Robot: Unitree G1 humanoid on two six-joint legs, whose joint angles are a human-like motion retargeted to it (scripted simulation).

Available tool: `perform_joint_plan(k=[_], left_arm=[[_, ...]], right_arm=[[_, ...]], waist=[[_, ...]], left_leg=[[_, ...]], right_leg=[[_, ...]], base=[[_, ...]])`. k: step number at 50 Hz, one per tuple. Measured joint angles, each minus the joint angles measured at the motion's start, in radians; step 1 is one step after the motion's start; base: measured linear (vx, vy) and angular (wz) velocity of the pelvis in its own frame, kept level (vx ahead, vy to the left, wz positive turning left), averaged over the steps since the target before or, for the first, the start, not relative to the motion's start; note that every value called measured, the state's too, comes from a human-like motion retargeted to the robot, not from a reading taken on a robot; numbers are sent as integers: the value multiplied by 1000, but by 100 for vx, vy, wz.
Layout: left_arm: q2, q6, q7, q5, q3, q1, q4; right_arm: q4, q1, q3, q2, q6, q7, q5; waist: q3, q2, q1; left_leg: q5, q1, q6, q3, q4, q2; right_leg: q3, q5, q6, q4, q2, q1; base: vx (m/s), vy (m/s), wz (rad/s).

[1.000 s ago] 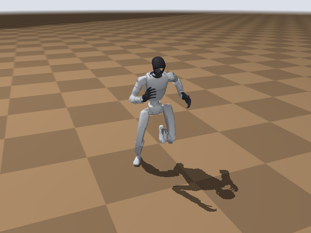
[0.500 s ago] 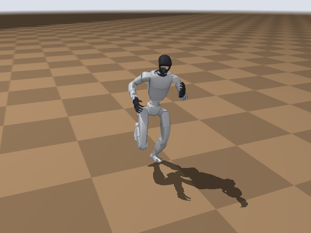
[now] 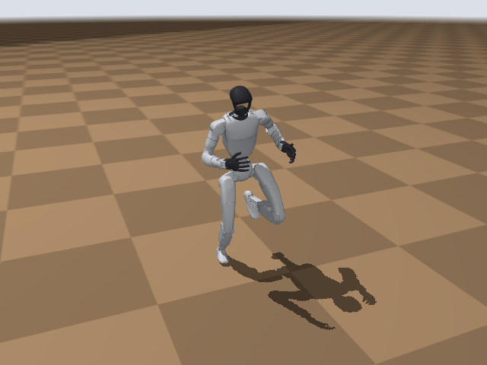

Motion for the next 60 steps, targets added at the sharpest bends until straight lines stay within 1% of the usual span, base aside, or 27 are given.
perform_joint_plan(k=[3,5,8,10,13,15,17,18,20,22,24,25,27,29,33,35,37,38,40,42,45,48,50,51,55,57,60], left_arm=[[102,-4,-17,-139,78,350,-51],[191,-5,-49,-175,99,496,-70],[276,14,-146,-143,134,607,-68],[291,28,-203,-106,164,648,-58],[259,53,-220,-45,184,642,-45],[223,67,-192,9,162,578,-36],[174,62,-126,47,93,429,-18],[146,49,-85,70,42,322,0],[87,13,17,139,-83,37,59],[18,-13,113,180,-192,-313,106],[-61,-33,164,187,-245,-648,112],[-98,-43,180,195,-258,-802,107],[-132,-63,218,272,-263,-1042,94],[-133,-83,252,338,-266,-1199,71],[-119,-117,254,363,-275,-1299,16],[-119,-125,227,359,-270,-1297,-10],[-128,-126,205,331,-262,-1275,-41],[-134,-125,192,318,-264,-1250,-55],[-144,-120,150,278,-267,-1171,-81],[-144,-109,117,244,-237,-1032,-78],[-132,-90,139,213,-157,-671,-22],[-106,-89,95,91,-64,-241,25],[-25,-84,64,44,-25,26,-1],[39,-76,40,30,-19,138,-20],[261,-50,-69,8,-13,451,-65],[327,-44,-120,10,11,539,-75],[361,-47,-136,37,60,608,-92]], right_arm=[[-232,-162,119,-10,-2,-17,29],[-398,-172,218,-58,-12,1,58],[-525,-157,313,-106,-6,95,88],[-553,-137,342,-97,-10,144,110],[-568,-49,334,-61,-45,127,116],[-568,35,298,-52,-47,127,140],[-534,112,254,-32,-39,133,142],[-500,146,231,-18,-41,128,129],[-396,220,180,7,-55,92,69],[-313,323,108,-2,-69,63,23],[-328,460,19,-72,-97,71,71],[-360,537,-26,-126,-113,82,121],[-418,695,-112,-260,-128,116,217],[-429,840,-185,-368,-124,155,273],[-370,1069,-288,-453,-93,213,257],[-333,1135,-321,-447,-71,238,203],[-295,1141,-330,-410,-37,247,159],[-275,1123,-321,-383,-19,245,152],[-218,1042,-272,-310,-2,226,161],[-139,905,-189,-213,-16,171,180],[-23,572,-34,-63,-53,34,135],[-82,177,28,32,-30,35,116],[-172,-20,56,94,-43,20,97],[-220,-78,82,111,-44,0,86],[-377,-177,191,165,-51,-17,130],[-419,-176,220,175,-47,25,141],[-463,-155,261,183,-42,86,115]], waist=[[-82,-73,230],[-129,-126,378],[-169,-171,493],[-175,-153,516],[-169,-9,507],[-172,72,468],[-155,76,404],[-137,55,364],[-99,11,270],[-78,25,173],[-75,70,54],[-78,94,-16],[-89,138,-171],[-106,181,-296],[-165,240,-410],[-189,213,-422],[-172,119,-418],[-159,66,-408],[-137,4,-376],[-101,-2,-326],[-36,8,-239],[-48,-44,-127],[-90,-88,1],[-119,-110,76],[-212,-185,325],[-245,-195,391],[-246,-144,419]], left_leg=[[51,-134,-13,67,-241,-2],[120,-129,-40,107,-519,-24],[182,61,-45,227,-1066,-11],[213,271,-86,300,-1503,-20],[349,579,-219,256,-2040,31],[461,666,-246,173,-2153,96],[388,673,-190,102,-2084,99],[284,658,-137,80,-2002,78],[73,589,-30,42,-1769,51],[-51,523,7,1,-1574,77],[-103,531,-6,-46,-1529,91],[-109,556,-17,-70,-1547,87],[-36,641,-56,-116,-1650,76],[116,735,-119,-156,-1776,90],[531,913,-254,-190,-2010,128],[618,994,-257,-163,-2036,99],[529,1046,-195,-126,-1867,31],[454,1034,-160,-119,-1701,-1],[308,905,-107,-130,-1251,-38],[188,718,-68,-151,-787,-52],[34,442,-31,-156,-239,-79],[-19,152,-10,-52,-5,-96],[-27,17,-10,27,-22,-64],[-26,-21,-4,58,-86,-42],[4,-36,7,164,-518,39],[29,57,-8,208,-836,67],[46,313,-70,254,-1445,78]], right_leg=[[63,137,34,-195,-5,134],[91,345,71,-354,-36,244],[54,674,142,-505,-77,399],[3,736,164,-495,-66,497],[10,592,138,-120,71,543],[-10,463,82,307,129,460],[-34,325,13,764,88,322],[-22,255,-4,976,65,247],[18,133,6,1332,94,88],[0,64,21,1542,174,-93],[-50,27,8,1604,174,-255],[-77,11,-1,1592,146,-320],[-134,9,-18,1441,53,-389],[-198,39,-28,1183,-2,-407],[-277,198,18,402,59,-302],[-276,290,74,-76,84,-170],[-228,352,158,-448,56,-14],[-191,374,194,-545,33,38],[-130,432,213,-616,9,86],[-107,427,153,-543,16,89],[-64,230,51,-238,43,14],[-16,127,27,-164,28,25],[17,160,37,-227,21,88],[38,220,43,-281,18,131],[101,590,106,-482,-15,303],[86,699,136,-517,-16,381],[20,660,128,-387,34,497]], base=[[138,1,-150],[147,16,-121],[148,26,-62],[150,32,-43],[147,36,-46],[135,35,4],[119,30,44],[109,24,77],[101,16,105],[100,12,118],[109,14,141],[119,11,173],[125,2,177],[131,-15,123],[137,-33,30],[141,-41,5],[138,-42,5],[130,-38,-10],[117,-32,-23],[103,-24,-43],[103,-20,-72],[116,-18,-79],[135,-10,-117],[143,-3,-130],[149,10,-109],[153,23,-59],[152,31,-16]])
